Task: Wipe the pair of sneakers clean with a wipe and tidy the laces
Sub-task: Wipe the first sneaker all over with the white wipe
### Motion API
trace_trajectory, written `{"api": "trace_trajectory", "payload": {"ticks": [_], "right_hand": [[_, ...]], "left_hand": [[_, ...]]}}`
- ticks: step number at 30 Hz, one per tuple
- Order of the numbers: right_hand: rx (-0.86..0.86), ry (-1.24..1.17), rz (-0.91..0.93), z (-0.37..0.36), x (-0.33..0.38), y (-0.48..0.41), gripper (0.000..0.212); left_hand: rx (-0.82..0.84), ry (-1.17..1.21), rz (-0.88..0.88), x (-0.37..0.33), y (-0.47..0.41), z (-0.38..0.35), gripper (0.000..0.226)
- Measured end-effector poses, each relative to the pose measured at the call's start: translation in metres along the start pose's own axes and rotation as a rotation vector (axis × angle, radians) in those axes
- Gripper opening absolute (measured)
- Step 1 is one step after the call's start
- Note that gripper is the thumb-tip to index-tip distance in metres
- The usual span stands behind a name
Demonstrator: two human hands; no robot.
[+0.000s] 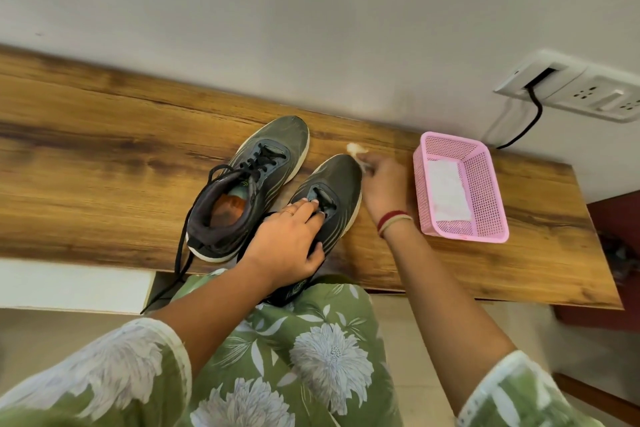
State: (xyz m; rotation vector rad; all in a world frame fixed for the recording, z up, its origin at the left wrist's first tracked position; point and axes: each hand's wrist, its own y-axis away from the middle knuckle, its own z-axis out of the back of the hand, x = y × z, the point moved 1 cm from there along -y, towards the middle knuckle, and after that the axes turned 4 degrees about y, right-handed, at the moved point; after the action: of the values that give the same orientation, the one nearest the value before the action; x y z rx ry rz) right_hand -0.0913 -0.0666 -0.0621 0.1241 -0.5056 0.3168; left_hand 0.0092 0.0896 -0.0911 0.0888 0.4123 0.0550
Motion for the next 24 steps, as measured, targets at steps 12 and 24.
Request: {"api": "trace_trajectory", "payload": {"ticks": [12, 24], "right_hand": [[0.152, 0.024, 0.086, -0.028, -0.010, 0.056, 0.037], [0.002, 0.308, 0.163, -0.026, 0.011, 0.011, 0.038]], "left_hand": [[-0.014, 0.018, 0.004, -0.001, 0.001, 0.000, 0.058], [-0.019, 0.022, 0.003, 0.001, -0.001, -0.002, 0.055]]}}
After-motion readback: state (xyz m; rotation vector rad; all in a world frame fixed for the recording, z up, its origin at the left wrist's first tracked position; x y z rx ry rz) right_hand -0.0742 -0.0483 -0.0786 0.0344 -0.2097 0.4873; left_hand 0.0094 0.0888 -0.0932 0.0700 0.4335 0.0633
